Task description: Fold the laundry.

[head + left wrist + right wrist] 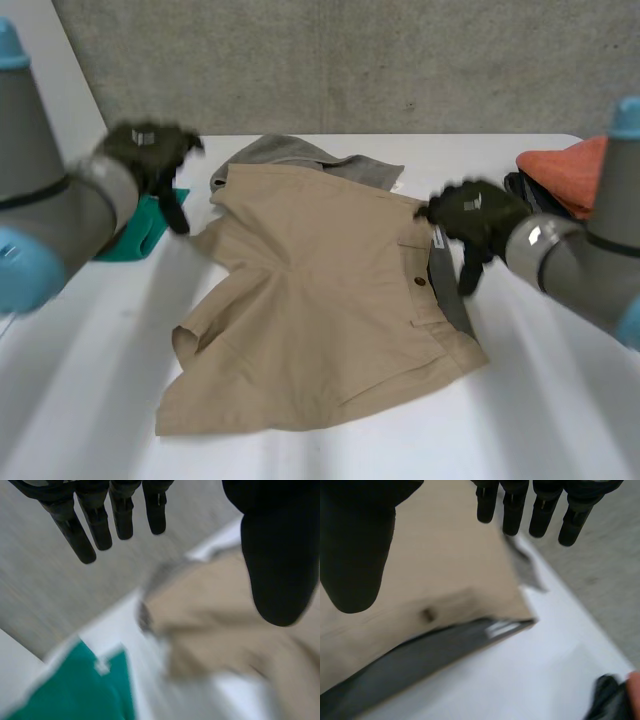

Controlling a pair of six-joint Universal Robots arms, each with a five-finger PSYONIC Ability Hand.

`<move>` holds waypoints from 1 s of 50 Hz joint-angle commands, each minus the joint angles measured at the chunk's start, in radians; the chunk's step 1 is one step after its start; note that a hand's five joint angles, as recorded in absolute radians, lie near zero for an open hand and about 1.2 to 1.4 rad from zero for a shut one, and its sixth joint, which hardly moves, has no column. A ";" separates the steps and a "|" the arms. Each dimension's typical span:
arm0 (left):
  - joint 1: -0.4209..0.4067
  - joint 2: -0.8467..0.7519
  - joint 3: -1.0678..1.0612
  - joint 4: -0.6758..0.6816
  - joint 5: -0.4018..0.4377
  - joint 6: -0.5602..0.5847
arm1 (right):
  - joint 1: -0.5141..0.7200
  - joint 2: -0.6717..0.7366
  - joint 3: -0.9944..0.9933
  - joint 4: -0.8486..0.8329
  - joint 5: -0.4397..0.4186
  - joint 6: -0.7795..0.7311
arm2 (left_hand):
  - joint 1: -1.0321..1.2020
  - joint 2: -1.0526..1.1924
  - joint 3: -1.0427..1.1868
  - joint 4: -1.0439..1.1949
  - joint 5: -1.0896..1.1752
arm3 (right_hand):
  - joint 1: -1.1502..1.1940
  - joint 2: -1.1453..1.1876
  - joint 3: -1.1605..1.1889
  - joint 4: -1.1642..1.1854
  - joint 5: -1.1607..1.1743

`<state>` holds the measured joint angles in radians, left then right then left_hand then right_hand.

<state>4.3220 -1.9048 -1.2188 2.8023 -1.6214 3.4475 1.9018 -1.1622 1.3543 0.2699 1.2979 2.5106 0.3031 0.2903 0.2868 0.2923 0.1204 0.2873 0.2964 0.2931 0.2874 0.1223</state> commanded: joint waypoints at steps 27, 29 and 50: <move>-0.149 0.199 -0.642 0.062 -0.049 0.001 | -0.170 -0.034 0.591 -0.535 -0.336 -0.122 | 0.022 0.035 0.038 0.033 0.030 | 1.109 1.100 1.103 1.109 1.099; -0.163 0.178 -0.637 0.097 -0.060 0.004 | -0.161 -0.042 0.592 -0.544 -0.325 -0.095 | 0.039 0.052 0.056 0.050 0.048 | 1.109 1.100 1.103 1.109 1.099; -0.216 0.084 -0.617 0.345 -0.167 0.179 | -0.127 -0.174 0.586 -0.353 -0.210 -0.120 | 1.093 1.106 1.109 1.104 1.101 | 1.109 1.100 1.103 1.109 1.099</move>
<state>4.1239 -1.8829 -1.8224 3.1006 -1.7931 3.5510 1.7770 -1.2855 1.9432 -0.2371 1.0743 2.4874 1.1621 1.1865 1.1814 1.1883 0.9989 1.0971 1.1758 1.1813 1.1934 1.0092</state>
